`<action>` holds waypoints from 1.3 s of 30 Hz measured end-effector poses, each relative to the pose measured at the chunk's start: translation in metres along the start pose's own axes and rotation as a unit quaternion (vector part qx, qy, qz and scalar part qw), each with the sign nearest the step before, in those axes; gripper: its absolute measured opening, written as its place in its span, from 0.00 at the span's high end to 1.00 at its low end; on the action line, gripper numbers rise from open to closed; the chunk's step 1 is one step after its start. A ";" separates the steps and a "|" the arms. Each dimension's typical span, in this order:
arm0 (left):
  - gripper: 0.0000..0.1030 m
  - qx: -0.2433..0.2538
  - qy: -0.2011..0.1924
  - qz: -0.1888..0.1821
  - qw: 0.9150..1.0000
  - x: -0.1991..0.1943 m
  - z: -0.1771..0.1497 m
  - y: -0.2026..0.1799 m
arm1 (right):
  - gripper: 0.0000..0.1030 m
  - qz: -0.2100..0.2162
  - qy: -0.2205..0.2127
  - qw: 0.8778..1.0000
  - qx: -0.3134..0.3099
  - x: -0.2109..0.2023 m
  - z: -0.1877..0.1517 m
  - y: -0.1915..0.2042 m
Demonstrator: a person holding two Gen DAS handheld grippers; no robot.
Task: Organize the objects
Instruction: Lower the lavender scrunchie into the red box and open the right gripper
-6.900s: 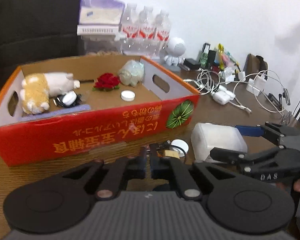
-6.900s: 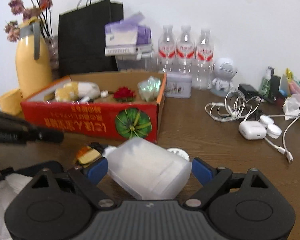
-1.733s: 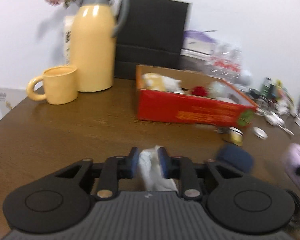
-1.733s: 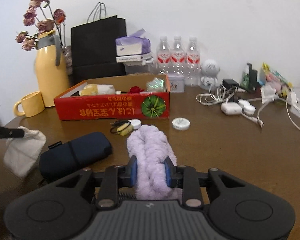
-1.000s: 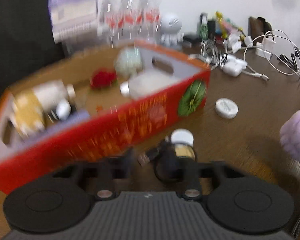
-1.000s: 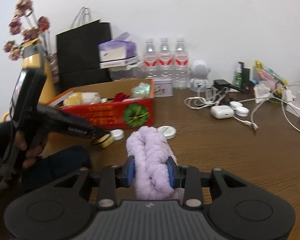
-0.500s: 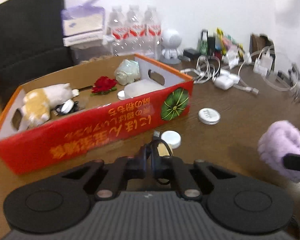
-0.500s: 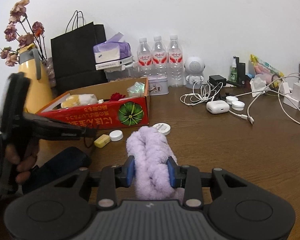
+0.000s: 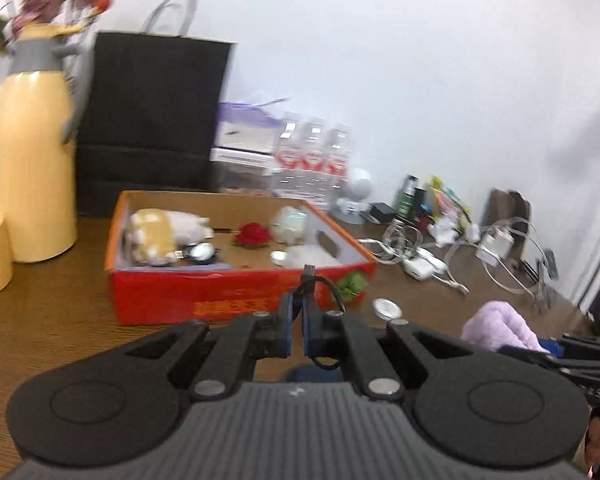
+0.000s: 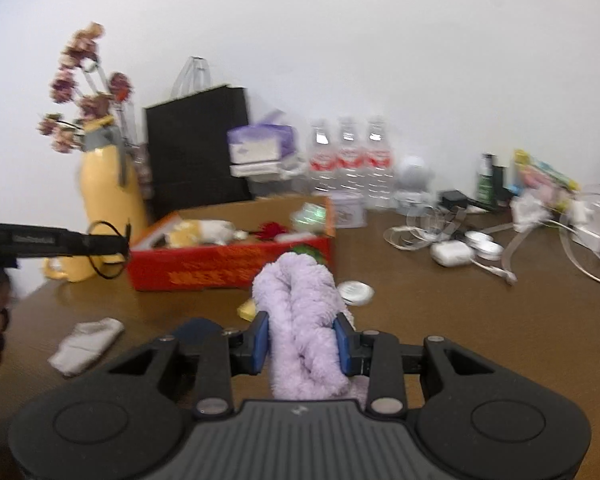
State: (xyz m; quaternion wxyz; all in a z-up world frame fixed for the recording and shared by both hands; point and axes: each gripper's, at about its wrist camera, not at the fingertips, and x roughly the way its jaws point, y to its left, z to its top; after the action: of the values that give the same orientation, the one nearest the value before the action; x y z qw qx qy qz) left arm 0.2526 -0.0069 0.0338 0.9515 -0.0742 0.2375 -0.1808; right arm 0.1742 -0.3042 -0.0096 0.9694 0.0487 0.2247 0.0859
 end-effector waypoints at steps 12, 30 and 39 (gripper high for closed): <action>0.94 0.006 0.130 0.011 0.991 0.193 0.108 0.046 | 0.70 0.093 0.078 0.992 -0.035 0.203 0.154 -0.003; 0.47 0.000 0.064 0.050 0.997 0.117 0.128 0.049 | 0.40 0.120 0.193 0.968 0.106 0.274 0.178 -0.003; 0.13 0.066 -0.004 0.064 0.996 -0.041 0.037 -0.012 | 0.25 0.108 0.104 0.987 0.065 0.109 0.124 0.003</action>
State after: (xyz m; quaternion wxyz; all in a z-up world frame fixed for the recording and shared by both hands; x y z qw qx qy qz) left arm 0.2328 -0.0009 0.0863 0.9649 0.0029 0.2252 -0.1348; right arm 0.3251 -0.2874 0.0552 0.9207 0.1260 0.3226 0.1799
